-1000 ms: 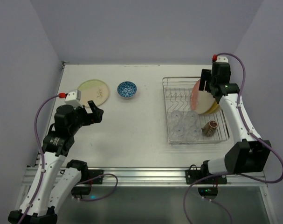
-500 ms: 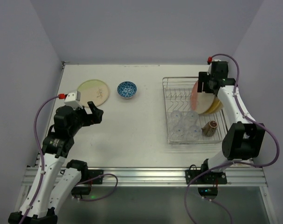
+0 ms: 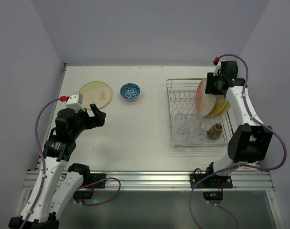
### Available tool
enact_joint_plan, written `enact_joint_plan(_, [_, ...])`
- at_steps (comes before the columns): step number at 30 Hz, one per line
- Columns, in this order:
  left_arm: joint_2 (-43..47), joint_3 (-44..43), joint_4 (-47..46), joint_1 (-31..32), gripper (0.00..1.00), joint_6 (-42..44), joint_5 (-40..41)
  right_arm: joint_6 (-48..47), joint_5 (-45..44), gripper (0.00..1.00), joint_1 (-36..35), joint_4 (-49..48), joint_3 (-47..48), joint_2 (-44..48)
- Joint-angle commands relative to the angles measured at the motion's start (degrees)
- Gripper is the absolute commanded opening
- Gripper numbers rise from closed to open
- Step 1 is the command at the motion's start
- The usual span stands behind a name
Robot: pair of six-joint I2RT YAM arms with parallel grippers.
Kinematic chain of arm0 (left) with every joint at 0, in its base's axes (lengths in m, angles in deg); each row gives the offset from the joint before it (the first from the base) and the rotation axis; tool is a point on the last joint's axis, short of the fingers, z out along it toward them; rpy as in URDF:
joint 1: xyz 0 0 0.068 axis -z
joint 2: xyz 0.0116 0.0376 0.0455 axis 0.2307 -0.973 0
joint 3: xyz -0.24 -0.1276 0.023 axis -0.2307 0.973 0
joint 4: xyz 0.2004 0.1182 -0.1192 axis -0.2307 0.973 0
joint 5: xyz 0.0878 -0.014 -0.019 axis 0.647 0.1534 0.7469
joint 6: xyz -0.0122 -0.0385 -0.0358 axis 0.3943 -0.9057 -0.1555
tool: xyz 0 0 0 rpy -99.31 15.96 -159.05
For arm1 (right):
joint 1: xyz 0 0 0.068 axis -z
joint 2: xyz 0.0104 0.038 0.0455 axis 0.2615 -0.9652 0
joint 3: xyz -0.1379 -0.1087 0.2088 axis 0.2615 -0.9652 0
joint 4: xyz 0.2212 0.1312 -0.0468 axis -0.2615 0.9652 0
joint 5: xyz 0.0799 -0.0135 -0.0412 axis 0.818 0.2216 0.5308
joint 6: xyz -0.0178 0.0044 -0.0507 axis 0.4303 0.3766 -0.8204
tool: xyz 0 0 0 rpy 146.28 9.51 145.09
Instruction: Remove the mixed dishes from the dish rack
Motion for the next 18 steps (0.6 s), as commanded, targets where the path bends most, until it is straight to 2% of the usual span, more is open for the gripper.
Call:
enact_joint_plan(1, [0.33, 0.15, -1.75, 0.38, 1.00, 1.53, -1.05, 0.21, 2.42, 0.45, -0.37, 0.86, 2.66, -1.06])
enact_joint_plan(6, [0.50, 0.16, -1.93, 0.38, 1.00, 1.53, -1.06, 0.30, 2.76, 0.32, -0.37, 1.30, 2.92, -2.12])
enact_joint_plan(9, [0.33, 0.24, -1.93, 0.38, 1.00, 1.53, -1.06, 0.57, 2.68, 0.29, -0.37, 1.39, 3.27, -1.77])
enact_joint_plan(13, [0.24, 0.24, -2.02, 0.38, 1.00, 1.62, -1.23, 0.48, 2.59, 0.15, -0.37, 2.09, 4.50, -1.50])
enact_joint_plan(16, [0.06, 0.24, -2.02, 0.38, 1.00, 1.62, -1.32, 0.48, 2.68, 0.12, -0.46, 2.10, 5.56, -1.50])
enact_joint_plan(18, [0.06, 0.15, -2.02, 0.38, 1.00, 1.62, -1.41, 0.48, 2.24, 0.05, -0.46, 2.18, 6.44, -1.68])
